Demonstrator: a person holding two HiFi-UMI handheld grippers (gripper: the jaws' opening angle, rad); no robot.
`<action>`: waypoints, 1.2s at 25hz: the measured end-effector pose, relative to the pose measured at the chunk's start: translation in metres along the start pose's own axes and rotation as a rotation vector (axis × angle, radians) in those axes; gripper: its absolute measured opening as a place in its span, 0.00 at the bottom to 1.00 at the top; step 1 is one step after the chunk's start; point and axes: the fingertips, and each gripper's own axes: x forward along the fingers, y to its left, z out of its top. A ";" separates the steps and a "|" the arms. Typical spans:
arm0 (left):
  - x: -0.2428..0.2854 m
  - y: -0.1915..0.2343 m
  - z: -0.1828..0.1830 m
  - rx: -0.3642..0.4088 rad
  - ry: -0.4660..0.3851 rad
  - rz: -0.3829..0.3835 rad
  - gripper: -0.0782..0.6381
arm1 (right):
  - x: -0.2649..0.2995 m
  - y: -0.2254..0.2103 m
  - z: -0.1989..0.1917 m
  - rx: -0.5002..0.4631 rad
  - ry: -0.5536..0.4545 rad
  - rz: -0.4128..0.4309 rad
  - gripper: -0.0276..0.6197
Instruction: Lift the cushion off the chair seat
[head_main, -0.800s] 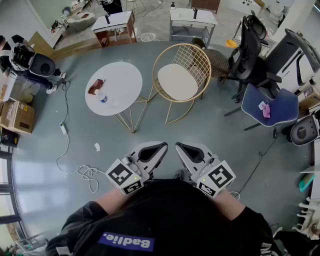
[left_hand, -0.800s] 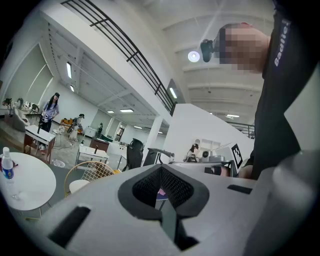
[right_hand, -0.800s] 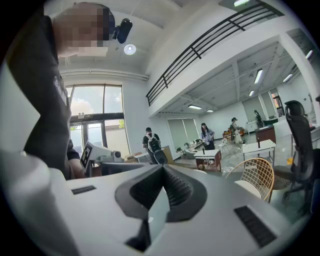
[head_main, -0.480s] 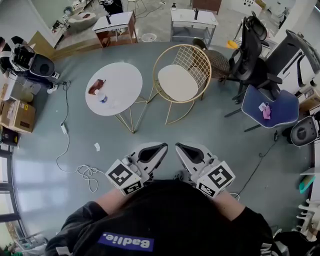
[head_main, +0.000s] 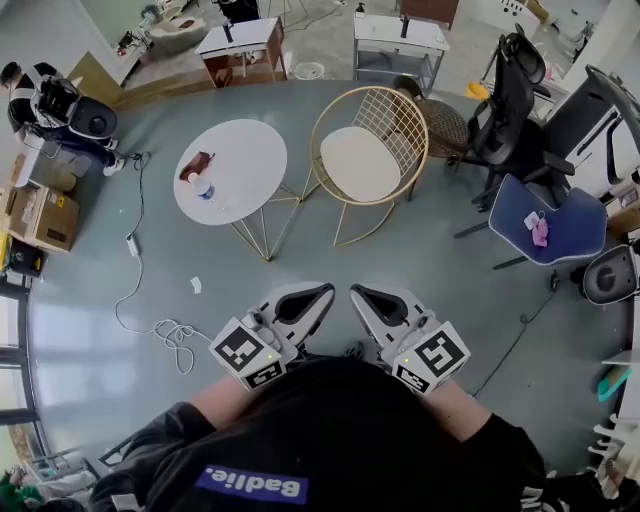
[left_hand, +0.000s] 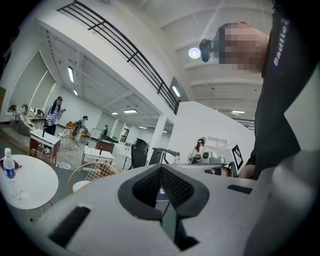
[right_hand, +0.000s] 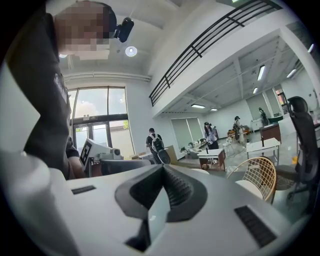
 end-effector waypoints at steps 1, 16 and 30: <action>0.002 0.001 -0.001 0.000 -0.004 0.014 0.13 | -0.002 -0.004 -0.002 -0.001 0.001 0.006 0.08; 0.039 0.051 0.004 -0.005 -0.028 0.044 0.13 | 0.028 -0.069 -0.011 0.017 0.039 -0.012 0.09; 0.063 0.204 0.049 0.059 -0.013 -0.035 0.13 | 0.159 -0.142 0.011 -0.054 0.056 -0.174 0.09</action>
